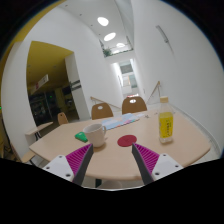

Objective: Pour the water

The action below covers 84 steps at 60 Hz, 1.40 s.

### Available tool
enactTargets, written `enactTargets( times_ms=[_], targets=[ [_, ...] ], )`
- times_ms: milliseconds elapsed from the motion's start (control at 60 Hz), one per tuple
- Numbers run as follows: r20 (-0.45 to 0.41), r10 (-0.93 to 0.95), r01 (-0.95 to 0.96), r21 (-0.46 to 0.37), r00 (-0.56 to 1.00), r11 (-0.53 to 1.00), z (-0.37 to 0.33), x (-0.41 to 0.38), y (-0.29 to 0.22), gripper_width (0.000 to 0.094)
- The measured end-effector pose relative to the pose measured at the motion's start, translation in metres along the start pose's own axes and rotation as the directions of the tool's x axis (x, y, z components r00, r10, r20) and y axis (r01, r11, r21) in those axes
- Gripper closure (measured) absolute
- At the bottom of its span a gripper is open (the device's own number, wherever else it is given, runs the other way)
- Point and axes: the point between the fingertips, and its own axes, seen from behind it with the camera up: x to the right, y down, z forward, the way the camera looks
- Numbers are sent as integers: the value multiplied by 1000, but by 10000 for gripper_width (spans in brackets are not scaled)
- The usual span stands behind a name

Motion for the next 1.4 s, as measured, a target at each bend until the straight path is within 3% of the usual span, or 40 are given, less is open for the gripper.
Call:
enactTargets(
  times_ms=[167,417,533,717,750,800,867,1000,1117,1283,1400],
  targets=[
    [-81,2,1,32,997,999,-4,45,-16,98],
    [-283,-74,103,90,956,991,24,166,-61,93],
    [-326,-145,182,86,934,980,57,199,-80,97],
    [-323,-146,172,55,935,984,127,224,-79,111],
    [-327,-144,171,55,934,984,133,228,-78,155],
    [-326,-144,168,46,934,985,143,230,-74,435],
    [-351,-160,189,49,923,981,136,231,-73,458],
    [-358,-155,190,65,921,980,136,232,-75,589],
    [-375,-194,224,37,906,974,136,232,-74,605],
    [-436,-546,589,-45,715,807,130,185,-139,608],
    [-439,-837,884,-173,326,435,152,105,-176,608]
  ],
)
